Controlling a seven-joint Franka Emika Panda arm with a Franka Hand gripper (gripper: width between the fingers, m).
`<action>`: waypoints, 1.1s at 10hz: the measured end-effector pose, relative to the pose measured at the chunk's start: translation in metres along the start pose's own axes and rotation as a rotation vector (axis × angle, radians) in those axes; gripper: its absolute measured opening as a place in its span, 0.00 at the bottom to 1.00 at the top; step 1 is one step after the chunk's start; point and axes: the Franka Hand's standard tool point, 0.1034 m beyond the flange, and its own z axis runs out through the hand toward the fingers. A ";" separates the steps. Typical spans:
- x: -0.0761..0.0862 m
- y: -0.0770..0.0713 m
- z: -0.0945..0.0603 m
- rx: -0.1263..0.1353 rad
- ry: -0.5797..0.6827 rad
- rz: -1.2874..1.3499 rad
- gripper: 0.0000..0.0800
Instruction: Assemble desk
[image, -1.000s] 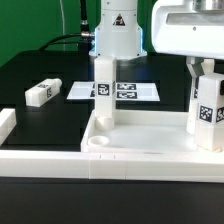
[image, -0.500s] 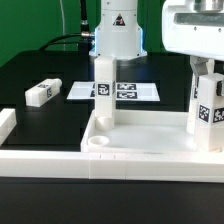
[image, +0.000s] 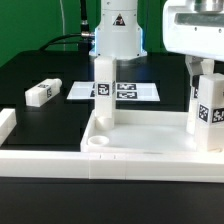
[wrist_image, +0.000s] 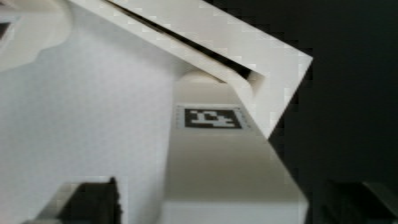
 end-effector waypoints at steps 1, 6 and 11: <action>0.000 -0.001 -0.001 -0.001 0.006 -0.116 0.73; -0.001 -0.002 0.000 -0.005 0.012 -0.586 0.81; -0.008 -0.003 0.002 -0.012 0.009 -1.020 0.81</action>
Offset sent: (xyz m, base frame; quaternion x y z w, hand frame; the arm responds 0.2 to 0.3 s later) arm 0.0051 0.0052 0.0004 -0.0079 0.0052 -0.2685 0.9632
